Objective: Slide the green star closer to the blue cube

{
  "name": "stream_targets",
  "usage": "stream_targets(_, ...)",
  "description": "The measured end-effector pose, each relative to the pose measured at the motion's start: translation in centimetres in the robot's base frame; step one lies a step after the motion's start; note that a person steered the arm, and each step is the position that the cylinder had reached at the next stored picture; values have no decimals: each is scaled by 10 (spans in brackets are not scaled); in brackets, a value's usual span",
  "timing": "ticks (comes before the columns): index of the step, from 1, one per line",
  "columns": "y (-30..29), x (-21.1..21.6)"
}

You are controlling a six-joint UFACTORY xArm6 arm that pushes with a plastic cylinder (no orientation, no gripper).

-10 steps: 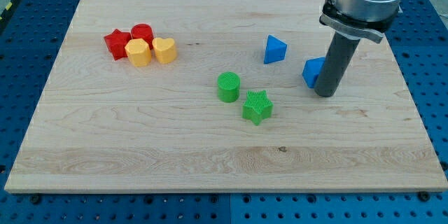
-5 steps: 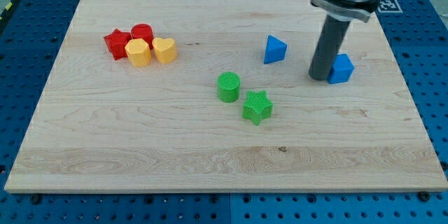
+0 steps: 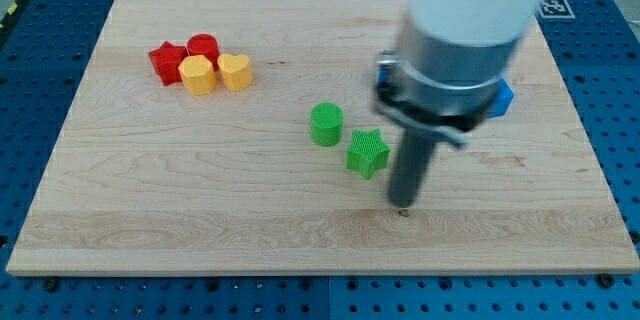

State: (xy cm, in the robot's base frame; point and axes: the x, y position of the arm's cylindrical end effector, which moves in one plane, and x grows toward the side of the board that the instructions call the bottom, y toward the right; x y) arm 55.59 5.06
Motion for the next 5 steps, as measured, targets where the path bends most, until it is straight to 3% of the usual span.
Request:
stream_targets(1, -78, -19)
stream_targets(2, -81, -43)
stream_targets(5, 21, -43)
